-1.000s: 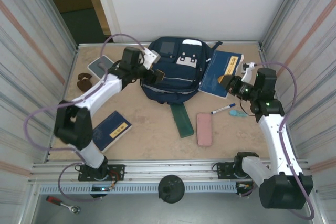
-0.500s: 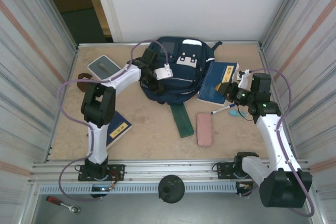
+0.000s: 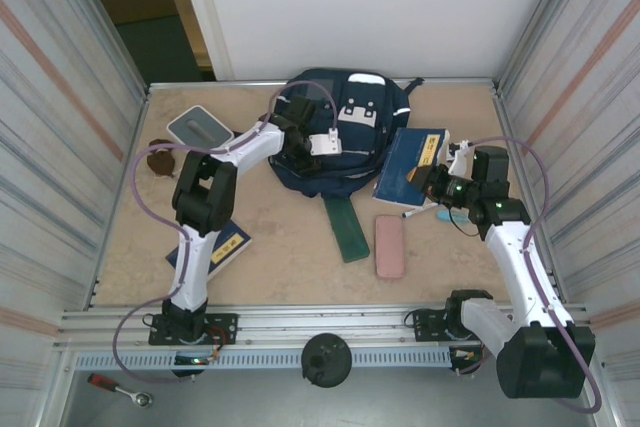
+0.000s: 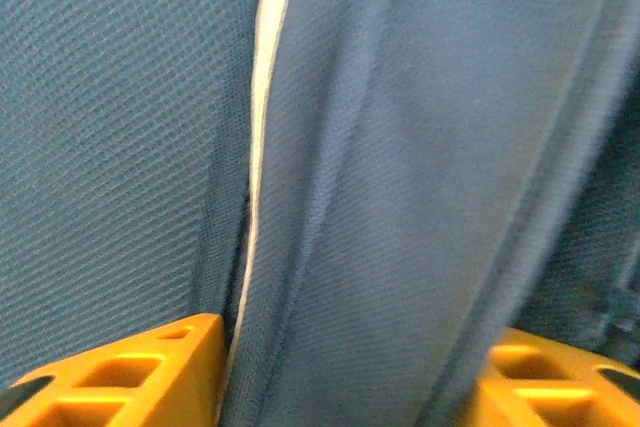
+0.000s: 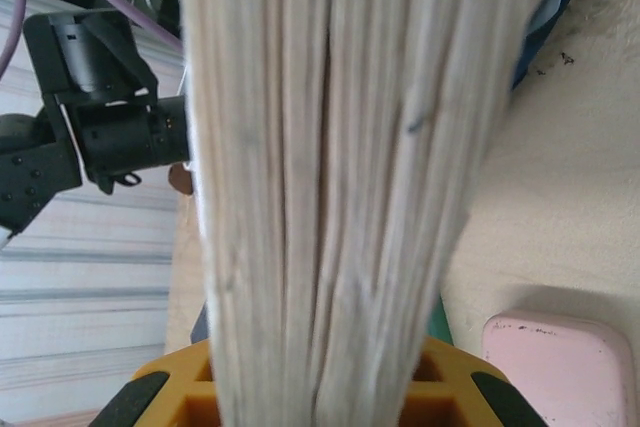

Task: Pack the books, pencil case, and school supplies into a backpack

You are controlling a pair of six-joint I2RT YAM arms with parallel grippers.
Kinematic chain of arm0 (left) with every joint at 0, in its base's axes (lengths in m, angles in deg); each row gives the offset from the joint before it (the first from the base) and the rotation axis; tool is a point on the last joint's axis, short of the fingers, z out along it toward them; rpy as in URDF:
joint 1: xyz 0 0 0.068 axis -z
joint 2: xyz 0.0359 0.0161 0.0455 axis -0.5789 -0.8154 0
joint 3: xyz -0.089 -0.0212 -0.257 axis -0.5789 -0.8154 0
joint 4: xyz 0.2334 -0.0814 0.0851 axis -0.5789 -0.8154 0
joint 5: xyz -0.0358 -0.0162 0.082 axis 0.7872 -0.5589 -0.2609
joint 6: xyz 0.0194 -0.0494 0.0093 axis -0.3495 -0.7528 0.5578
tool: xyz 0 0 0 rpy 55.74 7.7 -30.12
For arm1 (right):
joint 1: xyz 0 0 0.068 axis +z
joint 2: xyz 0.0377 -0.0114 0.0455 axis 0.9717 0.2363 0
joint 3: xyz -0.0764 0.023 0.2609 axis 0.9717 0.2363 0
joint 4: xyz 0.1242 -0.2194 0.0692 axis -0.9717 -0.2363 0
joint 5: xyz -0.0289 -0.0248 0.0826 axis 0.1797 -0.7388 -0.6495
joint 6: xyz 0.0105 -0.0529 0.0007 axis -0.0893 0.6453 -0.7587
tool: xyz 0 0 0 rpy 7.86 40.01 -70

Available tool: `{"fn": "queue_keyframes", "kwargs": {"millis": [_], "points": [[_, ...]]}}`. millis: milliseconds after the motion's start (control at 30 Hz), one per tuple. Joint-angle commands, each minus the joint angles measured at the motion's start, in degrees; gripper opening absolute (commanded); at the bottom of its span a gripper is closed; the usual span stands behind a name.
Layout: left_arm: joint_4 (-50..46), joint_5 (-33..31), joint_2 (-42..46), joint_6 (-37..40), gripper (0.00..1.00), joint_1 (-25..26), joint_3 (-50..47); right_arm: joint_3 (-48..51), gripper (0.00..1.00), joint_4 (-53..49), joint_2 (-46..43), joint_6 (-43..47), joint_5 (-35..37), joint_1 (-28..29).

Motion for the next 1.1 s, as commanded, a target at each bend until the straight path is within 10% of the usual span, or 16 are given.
{"fn": "queue_keyframes", "kwargs": {"millis": [0,200,533,1067], "points": [[2.05,3.26,1.16,-3.04,0.37,0.39,0.82,-0.27,0.0,-0.43,-1.07,1.88,0.53,0.69],[7.14,5.51,5.39,-11.46,0.0,-0.01,0.55,-2.02,0.0,-5.63,1.17,5.94,-0.12,0.72],[22.44,4.93,18.83,-30.31,0.0,-2.84,-4.28,1.88,0.01,7.15,1.29,-8.47,-2.2,6.1],[29.02,7.27,22.38,-40.45,0.0,-4.5,-3.35,-8.56,0.01,35.3,28.81,-29.48,20.8,24.57]]}}
